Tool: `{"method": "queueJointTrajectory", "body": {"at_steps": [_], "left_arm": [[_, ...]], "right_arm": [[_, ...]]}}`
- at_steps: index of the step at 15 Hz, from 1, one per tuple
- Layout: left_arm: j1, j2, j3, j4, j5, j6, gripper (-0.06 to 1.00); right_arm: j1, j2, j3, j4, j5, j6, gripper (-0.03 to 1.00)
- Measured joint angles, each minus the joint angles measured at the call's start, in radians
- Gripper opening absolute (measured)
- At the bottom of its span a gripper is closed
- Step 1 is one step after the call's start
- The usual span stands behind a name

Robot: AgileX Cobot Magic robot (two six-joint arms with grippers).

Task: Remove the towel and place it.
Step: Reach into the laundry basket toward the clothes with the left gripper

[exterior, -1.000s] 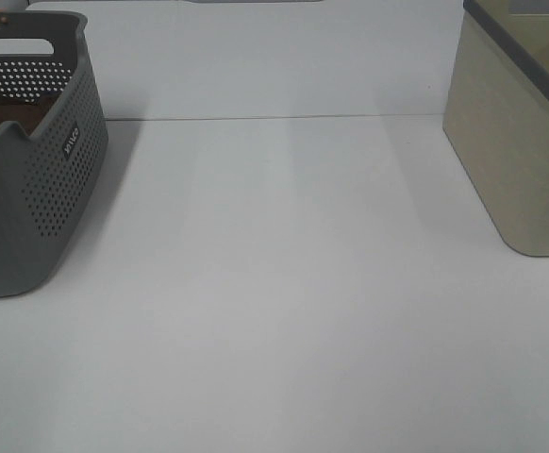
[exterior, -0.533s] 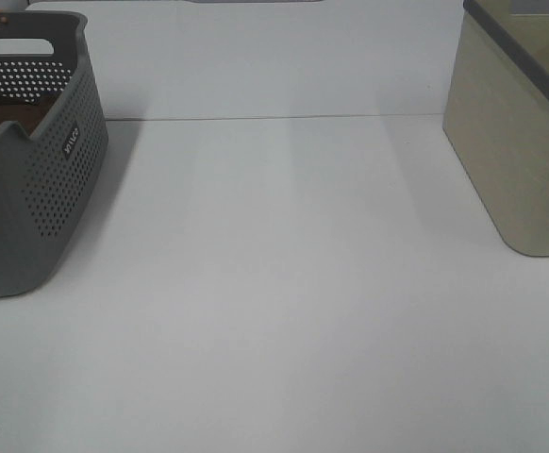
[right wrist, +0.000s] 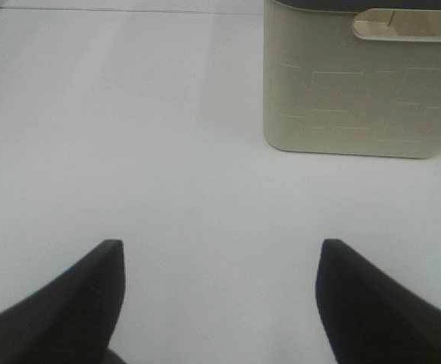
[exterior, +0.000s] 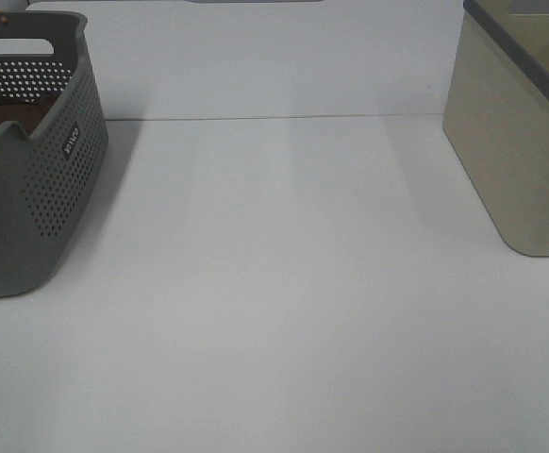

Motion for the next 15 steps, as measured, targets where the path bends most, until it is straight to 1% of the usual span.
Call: {"method": "queueJointTrajectory", "body": {"at_steps": [15], "left_arm": [[0.000, 0.000, 0.000, 0.000, 0.000, 0.000, 0.80]], "right_arm": [[0.000, 0.000, 0.000, 0.000, 0.000, 0.000, 0.68]]}}
